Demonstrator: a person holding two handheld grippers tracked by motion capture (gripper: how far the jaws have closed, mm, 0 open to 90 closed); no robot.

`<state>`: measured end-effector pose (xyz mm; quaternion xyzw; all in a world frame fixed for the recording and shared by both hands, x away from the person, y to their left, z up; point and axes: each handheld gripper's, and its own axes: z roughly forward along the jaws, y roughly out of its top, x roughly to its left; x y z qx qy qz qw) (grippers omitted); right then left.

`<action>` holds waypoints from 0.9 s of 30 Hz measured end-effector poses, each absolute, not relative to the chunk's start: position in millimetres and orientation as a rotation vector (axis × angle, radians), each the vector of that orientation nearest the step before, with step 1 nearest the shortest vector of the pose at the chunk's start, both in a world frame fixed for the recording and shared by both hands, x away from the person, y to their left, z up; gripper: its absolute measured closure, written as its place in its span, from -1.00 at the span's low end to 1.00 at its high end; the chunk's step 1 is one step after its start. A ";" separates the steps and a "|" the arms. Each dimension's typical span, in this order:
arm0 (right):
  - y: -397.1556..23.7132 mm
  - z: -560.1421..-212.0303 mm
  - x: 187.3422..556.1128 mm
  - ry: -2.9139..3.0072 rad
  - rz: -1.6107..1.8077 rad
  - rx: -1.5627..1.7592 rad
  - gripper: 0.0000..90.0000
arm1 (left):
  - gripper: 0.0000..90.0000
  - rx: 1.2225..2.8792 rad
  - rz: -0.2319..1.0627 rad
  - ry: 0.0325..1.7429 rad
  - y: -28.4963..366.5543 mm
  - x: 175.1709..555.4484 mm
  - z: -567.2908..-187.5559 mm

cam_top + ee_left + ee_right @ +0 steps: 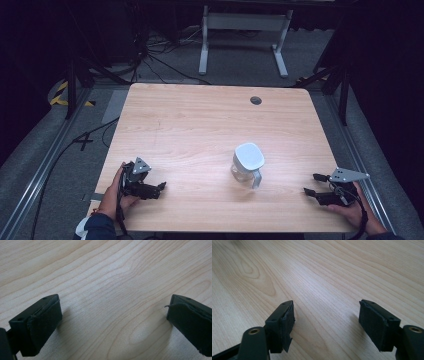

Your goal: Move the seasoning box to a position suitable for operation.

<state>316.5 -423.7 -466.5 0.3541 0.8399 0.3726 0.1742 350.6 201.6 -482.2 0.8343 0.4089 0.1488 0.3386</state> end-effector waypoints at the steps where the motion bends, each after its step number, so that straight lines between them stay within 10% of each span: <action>1: -423.7 -466.5 316.5 2.381 1.056 1.003 -0.36 | -1.00 2.173 0.388 1.064 201.6 350.7 -482.2; 14: -422.9 -466.0 317.5 2.380 1.049 1.009 -0.35 | -1.00 2.170 0.414 1.075 195.9 346.9 -481.9; 27: -408.5 -440.9 318.4 2.319 1.136 0.951 0.92 | -0.99 2.195 0.378 1.014 178.6 358.1 -481.4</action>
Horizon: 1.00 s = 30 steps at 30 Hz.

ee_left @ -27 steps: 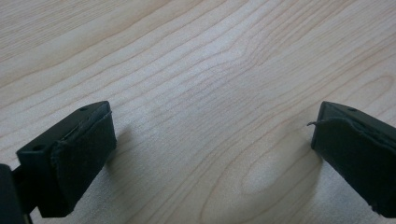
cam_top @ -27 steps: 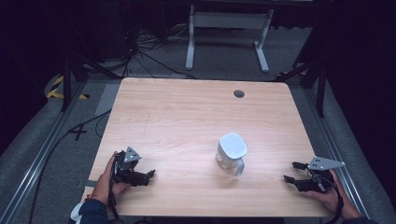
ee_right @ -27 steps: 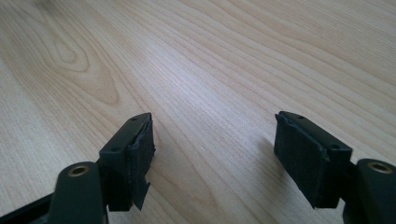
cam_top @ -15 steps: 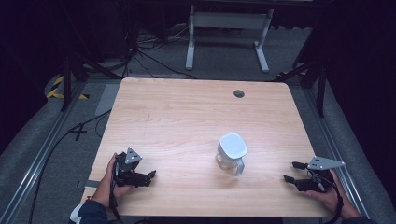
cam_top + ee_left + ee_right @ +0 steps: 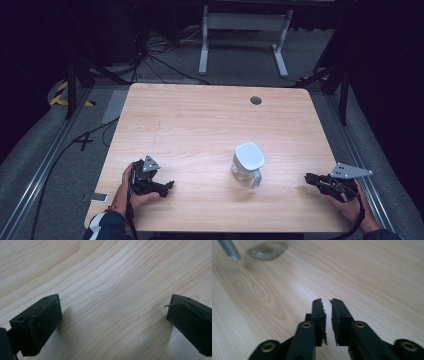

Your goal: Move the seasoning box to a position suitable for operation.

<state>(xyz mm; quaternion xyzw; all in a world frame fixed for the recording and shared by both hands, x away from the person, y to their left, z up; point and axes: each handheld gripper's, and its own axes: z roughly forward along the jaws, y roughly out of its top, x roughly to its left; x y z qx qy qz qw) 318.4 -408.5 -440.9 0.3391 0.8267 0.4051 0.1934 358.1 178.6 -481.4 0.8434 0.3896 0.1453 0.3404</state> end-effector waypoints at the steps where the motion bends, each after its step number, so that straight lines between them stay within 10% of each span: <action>1: -406.1 -437.3 318.7 2.320 1.160 0.936 0.96 | -0.99 2.195 0.378 1.014 178.6 358.1 -481.4; 30: -256.4 -372.1 342.7 2.425 1.341 0.474 1.00 | -0.99 2.205 0.372 0.984 177.6 361.8 -481.2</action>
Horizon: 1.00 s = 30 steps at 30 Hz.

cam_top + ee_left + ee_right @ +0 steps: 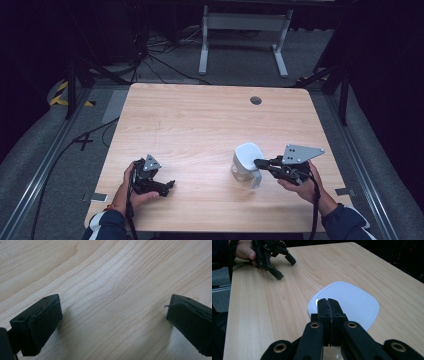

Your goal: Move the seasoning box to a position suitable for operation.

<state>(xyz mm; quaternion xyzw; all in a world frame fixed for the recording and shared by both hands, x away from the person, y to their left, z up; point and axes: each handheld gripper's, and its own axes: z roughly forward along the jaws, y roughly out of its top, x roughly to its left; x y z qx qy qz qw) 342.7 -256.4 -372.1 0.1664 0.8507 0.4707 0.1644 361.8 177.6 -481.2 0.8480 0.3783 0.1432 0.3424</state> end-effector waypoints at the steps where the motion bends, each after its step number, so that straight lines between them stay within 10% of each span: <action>1: -257.0 -373.3 343.5 2.427 1.342 0.485 1.00 | -0.99 2.205 0.373 0.983 177.6 361.8 -481.2; 8: -259.8 -374.3 343.3 2.430 1.358 0.483 1.00 | -0.91 2.223 0.366 0.989 175.6 360.7 -477.6; 30: -263.1 -374.6 338.7 2.428 1.345 0.461 1.00 | 0.83 2.166 0.379 0.702 93.2 372.4 -425.7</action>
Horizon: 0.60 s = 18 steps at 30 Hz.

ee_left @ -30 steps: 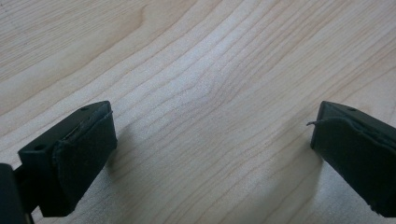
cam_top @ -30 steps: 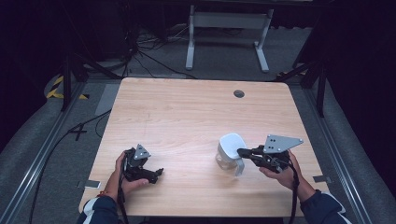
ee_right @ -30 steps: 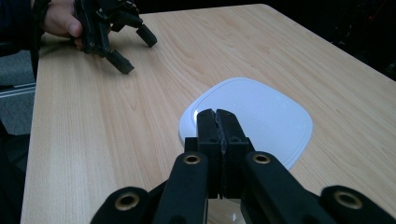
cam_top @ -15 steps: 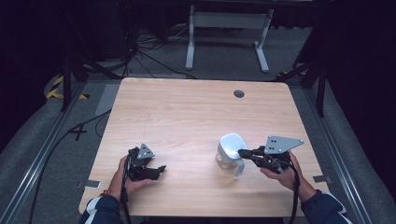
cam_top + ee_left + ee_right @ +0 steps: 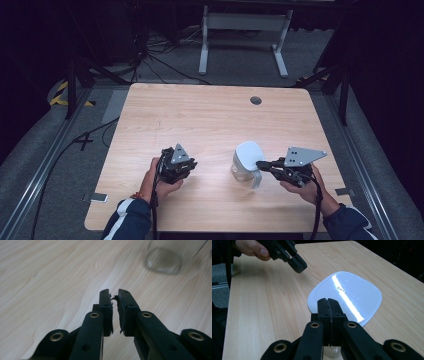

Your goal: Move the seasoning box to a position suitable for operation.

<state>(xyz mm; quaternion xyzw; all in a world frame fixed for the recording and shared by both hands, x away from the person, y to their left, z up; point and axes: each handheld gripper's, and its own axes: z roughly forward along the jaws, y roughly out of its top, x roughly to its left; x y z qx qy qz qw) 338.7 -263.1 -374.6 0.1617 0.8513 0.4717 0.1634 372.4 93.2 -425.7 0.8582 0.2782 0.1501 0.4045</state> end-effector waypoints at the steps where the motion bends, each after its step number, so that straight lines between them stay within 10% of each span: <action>1: -263.5 -374.6 338.8 2.428 1.346 0.460 1.00 | 0.86 2.165 0.379 0.679 88.1 373.6 -422.9; 18: -265.8 -375.8 338.1 2.422 1.355 0.469 1.00 | 0.97 2.129 0.372 0.550 14.3 395.3 -403.4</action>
